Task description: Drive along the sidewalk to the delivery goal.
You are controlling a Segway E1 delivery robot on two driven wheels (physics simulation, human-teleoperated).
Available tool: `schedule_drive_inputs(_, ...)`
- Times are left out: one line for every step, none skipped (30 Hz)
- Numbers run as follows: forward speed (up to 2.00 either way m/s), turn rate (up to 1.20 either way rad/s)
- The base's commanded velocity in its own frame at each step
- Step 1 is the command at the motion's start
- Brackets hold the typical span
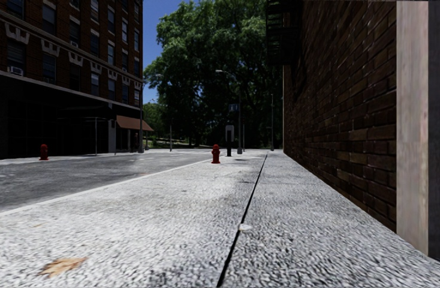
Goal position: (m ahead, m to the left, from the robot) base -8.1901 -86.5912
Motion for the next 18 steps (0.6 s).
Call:
schedule_drive_inputs(1.11, 0.11)
schedule_drive_inputs(1.11, 0.64)
schedule_drive_inputs(1.11, 0.67)
schedule_drive_inputs(1.11, 0.15)
schedule_drive_inputs(1.11, 0.15)
schedule_drive_inputs(1.11, 0.00)
schedule_drive_inputs(1.11, 0.00)
schedule_drive_inputs(1.11, 0.00)
schedule_drive_inputs(1.11, 0.00)
schedule_drive_inputs(1.12, 0.00)
schedule_drive_inputs(1.12, 0.00)
schedule_drive_inputs(1.13, -0.28)
schedule_drive_inputs(1.13, -0.78)
schedule_drive_inputs(1.13, -0.94)
schedule_drive_inputs(1.13, -0.59)
schedule_drive_inputs(1.13, -0.03)
schedule_drive_inputs(1.13, 0.00)
schedule_drive_inputs(1.13, 0.00)
